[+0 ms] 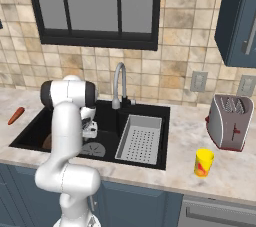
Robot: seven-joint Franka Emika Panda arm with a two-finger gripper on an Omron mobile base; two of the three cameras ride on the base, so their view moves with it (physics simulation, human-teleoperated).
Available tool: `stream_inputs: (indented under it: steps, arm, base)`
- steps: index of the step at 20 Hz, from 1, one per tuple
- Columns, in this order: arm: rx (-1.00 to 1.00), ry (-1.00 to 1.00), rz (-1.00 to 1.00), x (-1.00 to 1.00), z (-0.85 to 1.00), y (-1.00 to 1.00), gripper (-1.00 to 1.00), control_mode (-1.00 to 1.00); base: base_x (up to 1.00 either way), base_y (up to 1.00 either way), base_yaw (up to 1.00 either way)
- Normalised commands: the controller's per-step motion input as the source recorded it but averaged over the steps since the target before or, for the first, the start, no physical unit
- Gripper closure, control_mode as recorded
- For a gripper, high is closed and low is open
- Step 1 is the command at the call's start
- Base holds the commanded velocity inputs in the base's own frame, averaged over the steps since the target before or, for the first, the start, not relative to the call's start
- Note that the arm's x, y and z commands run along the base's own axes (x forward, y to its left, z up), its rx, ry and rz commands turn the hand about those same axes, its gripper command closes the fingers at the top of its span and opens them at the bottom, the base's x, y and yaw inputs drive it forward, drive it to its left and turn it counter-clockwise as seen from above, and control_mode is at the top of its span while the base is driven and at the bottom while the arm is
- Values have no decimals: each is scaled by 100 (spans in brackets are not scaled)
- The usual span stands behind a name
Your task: Remove the carrot and lemon wedge from the sink. Then move the bowl and cup from the counter to the sink for washing.
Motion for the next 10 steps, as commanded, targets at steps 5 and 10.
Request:
stream_inputs:
  steps: [5, 10]
  arm:
    - [-8, -1, 0, -2, 0, 0, -100, -100]
    - [-21, -3, 0, 0, 4, 0, -100, -100]
  base:
    - [0, 0, 0]
    - [0, 0, 0]
